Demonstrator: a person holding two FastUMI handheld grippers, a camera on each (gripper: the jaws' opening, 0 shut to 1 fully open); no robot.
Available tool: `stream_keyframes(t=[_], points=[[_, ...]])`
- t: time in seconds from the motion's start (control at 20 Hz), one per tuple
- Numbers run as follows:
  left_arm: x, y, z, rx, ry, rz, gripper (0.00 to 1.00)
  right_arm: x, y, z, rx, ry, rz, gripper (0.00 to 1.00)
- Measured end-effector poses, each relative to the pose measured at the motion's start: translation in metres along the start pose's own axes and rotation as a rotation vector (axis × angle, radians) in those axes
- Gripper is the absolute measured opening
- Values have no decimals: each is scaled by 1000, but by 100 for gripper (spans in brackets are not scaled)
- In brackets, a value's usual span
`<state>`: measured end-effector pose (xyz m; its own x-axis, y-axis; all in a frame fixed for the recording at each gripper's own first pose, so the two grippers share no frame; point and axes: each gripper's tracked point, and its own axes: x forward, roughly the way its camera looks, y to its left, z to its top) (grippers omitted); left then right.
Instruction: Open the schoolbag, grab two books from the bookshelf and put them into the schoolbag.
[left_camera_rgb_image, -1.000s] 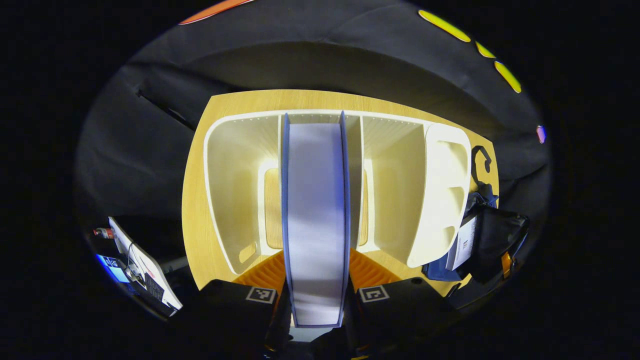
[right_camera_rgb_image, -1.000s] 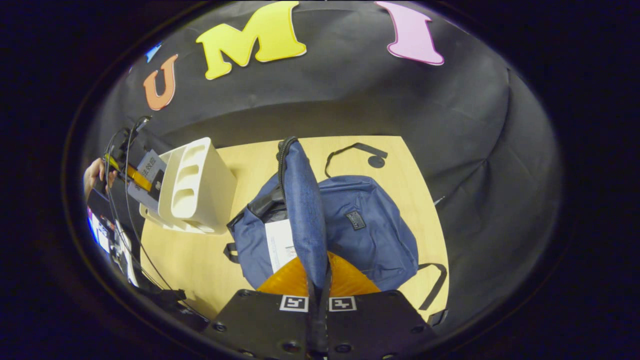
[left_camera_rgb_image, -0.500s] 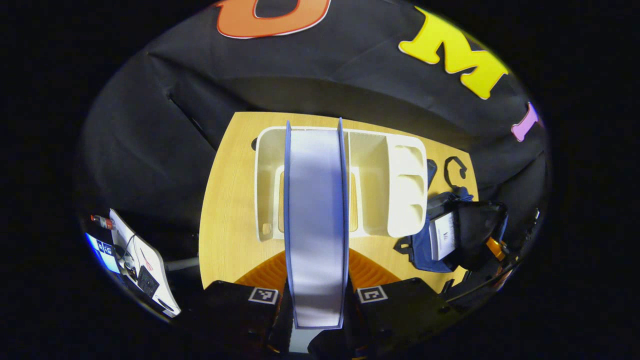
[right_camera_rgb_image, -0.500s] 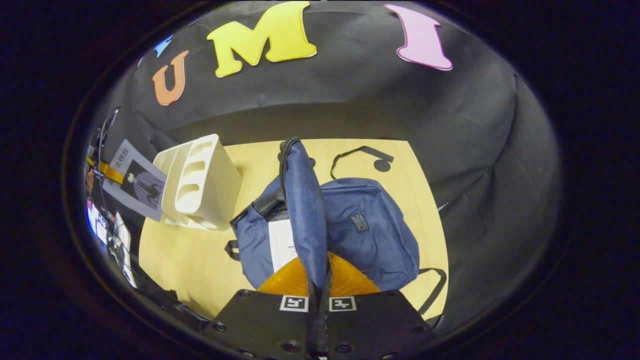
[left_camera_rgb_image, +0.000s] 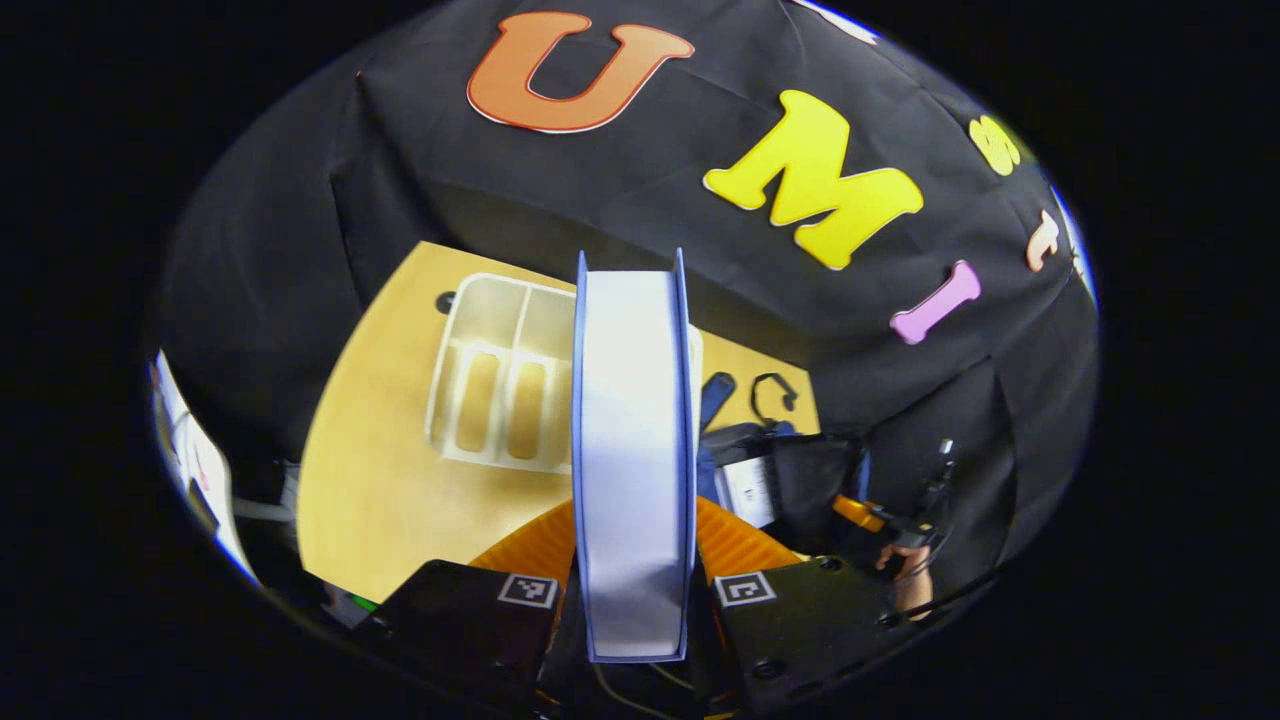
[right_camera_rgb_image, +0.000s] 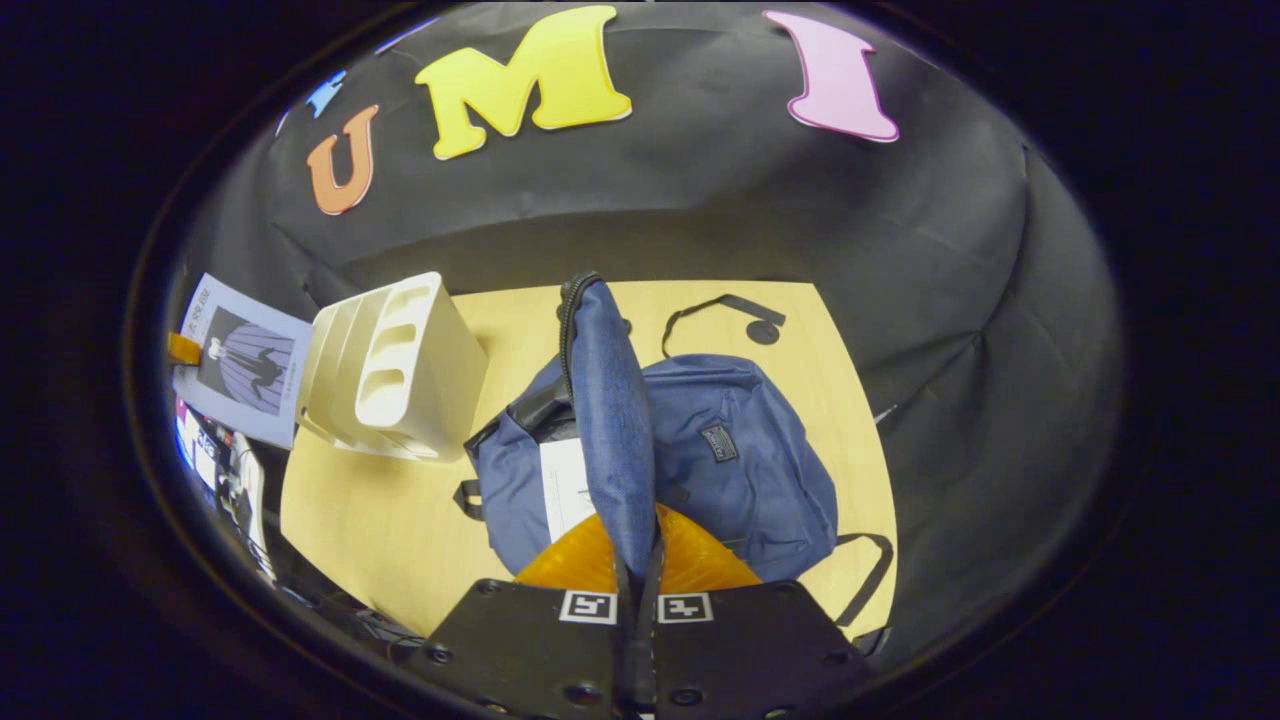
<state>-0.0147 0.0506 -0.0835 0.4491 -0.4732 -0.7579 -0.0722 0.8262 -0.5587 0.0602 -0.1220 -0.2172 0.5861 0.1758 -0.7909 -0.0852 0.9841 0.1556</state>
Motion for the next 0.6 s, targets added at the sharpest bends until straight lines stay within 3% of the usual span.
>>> stream_keyframes(t=[0.45,0.5,0.6], points=[[79,-83,-73,-82,59,-281,43,-2,-1,0,-32,-8,-13,0],[91,-91,-82,-100,69,-302,47,-2,-1,-1,-34,-8,-14,0],[119,-105,-98,-140,89,-316,43,-3,-1,0,-28,-17,-14,0]])
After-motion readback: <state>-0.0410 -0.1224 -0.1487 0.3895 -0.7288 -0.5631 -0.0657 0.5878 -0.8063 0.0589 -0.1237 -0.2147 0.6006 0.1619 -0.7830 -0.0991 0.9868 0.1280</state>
